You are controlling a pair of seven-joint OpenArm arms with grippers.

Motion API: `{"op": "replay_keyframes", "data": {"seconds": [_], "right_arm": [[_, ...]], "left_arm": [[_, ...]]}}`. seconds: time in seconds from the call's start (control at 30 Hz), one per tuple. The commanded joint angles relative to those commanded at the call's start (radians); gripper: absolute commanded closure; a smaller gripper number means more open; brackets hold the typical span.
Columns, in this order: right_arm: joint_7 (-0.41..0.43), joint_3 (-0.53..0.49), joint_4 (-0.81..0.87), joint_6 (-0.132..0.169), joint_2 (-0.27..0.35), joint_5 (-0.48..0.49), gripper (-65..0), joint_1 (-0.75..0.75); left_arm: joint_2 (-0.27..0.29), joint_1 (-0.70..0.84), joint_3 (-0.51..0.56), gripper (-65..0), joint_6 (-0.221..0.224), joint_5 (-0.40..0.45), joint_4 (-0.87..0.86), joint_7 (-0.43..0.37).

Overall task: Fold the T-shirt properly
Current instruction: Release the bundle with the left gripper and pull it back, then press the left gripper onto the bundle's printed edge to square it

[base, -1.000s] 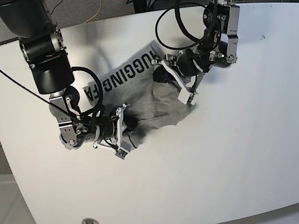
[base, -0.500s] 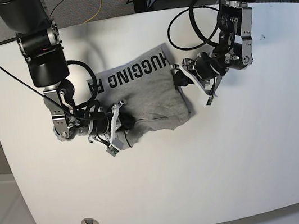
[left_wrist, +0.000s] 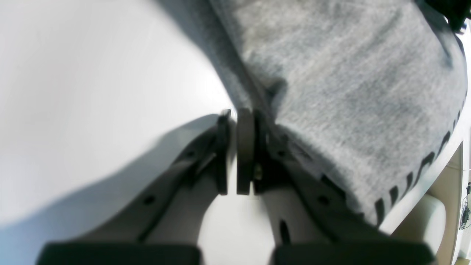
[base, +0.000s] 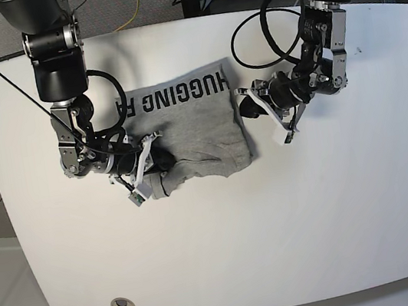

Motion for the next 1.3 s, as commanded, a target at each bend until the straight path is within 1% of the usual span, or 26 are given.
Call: {"op": "replay_keyframes", "data": {"seconds": [0.1, 0.17, 0.2, 0.3, 0.4, 0.53, 0.63, 0.7, 0.8, 0.9, 0.97, 1.1, 1.2, 1.3], "right_arm": [[-0.017, 0.014, 0.037, -0.002, -0.002, 0.000, -3.7, 0.002], [-0.038, 0.026, 0.063, -0.005, -0.002, 0.000, -3.8, 0.005], [-0.048, 0.029, 0.072, -0.009, -0.003, 0.000, -3.8, 0.011], [-0.092, 0.034, 0.107, -0.035, -0.003, 0.000, -3.9, 0.035], [-0.129, 0.029, 0.150, -0.049, -0.005, 0.002, -3.9, 0.046], [-0.166, 0.029, 0.212, -0.049, -0.006, 0.002, -3.9, 0.064], [-0.196, 0.032, 0.222, -0.049, -0.006, 0.002, -3.9, 0.075], [-0.213, 0.034, 0.227, -0.049, -0.006, 0.002, -3.9, 0.095], [-0.235, 0.034, 0.232, -0.049, -0.008, 0.003, -3.9, 0.112], [-0.256, 0.034, 0.261, -0.049, -0.008, 0.002, -3.9, 0.120], [-0.275, 0.034, 0.292, -0.049, -0.008, 0.002, -3.9, 0.126], [-0.318, 0.035, 0.350, -0.049, -0.008, 0.002, -3.9, 0.129], [-0.347, 0.035, 0.393, -0.049, -0.008, 0.002, -3.9, 0.130], [-0.382, 0.035, 0.425, -0.049, -0.008, 0.002, -3.9, 0.146]], "left_arm": [[0.000, -0.014, 0.000, -1.8, 0.000, 0.000, 0.002, 0.003], [0.000, -0.018, 0.000, -1.8, 0.000, 0.000, 0.002, 0.025], [0.000, -0.023, 0.000, -1.8, 0.000, -0.002, 0.003, 0.034], [0.000, -0.044, -0.002, -1.8, 0.000, -0.002, 0.037, 0.072], [0.000, -0.057, -0.002, -1.8, 0.003, -0.002, 0.097, 0.104], [0.000, -0.075, -0.020, -1.9, 0.006, 0.002, 0.170, 0.152], [0.005, -0.089, -0.064, -2.5, 0.006, 0.002, 0.212, 0.204], [0.005, -0.103, -0.087, -4.8, 0.006, 0.002, 0.230, 0.236], [0.008, -0.117, -0.126, -10.8, 0.006, 0.002, 0.262, 0.273], [0.008, -0.121, -0.146, -14.9, 0.006, 0.002, 0.298, 0.290], [0.008, -0.121, -0.147, -16.0, 0.006, 0.002, 0.316, 0.295], [0.012, -0.118, -0.149, -16.0, 0.006, 0.000, 0.333, 0.298], [0.035, -0.115, -0.149, -16.0, 0.006, 0.000, 0.334, 0.298], [0.043, -0.114, -0.149, -16.0, 0.006, 0.000, 0.334, 0.298]]}}
